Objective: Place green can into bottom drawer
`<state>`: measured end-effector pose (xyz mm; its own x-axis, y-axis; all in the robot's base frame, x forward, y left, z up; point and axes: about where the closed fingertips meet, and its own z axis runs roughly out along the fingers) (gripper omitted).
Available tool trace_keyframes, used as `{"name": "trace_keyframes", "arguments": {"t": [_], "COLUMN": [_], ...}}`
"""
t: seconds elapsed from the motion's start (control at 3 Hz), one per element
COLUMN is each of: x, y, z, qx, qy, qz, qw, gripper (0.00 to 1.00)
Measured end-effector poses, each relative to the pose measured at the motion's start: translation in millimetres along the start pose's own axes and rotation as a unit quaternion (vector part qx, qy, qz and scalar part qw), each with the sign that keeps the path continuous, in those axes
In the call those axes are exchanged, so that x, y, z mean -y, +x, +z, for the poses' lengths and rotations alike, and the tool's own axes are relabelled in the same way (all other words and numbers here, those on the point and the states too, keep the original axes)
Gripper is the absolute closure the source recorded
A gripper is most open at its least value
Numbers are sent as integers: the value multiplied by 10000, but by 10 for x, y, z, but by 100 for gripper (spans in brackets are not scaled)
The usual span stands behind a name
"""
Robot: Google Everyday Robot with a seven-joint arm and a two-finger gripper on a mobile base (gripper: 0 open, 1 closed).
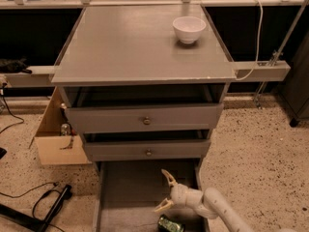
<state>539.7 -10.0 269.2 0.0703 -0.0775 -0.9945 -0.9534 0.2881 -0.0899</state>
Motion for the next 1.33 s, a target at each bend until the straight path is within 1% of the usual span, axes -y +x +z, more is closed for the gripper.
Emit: {"name": "trace_keyframes", "arguments": {"t": [0.33,0.67,1.0,1.33], "x": [-169,-460,-732,-999], "y": [-295,-697,-1209,-1790], "z": [-12,-254,-599,-910], "qx": [167,106,-223,-921], "qy": [-405,-1007,-1586,-2186], "qz": [-189,-526,-840,-958], "qw": [9989,9935,9835,9667], "gripper": [0,0,0,0]}}
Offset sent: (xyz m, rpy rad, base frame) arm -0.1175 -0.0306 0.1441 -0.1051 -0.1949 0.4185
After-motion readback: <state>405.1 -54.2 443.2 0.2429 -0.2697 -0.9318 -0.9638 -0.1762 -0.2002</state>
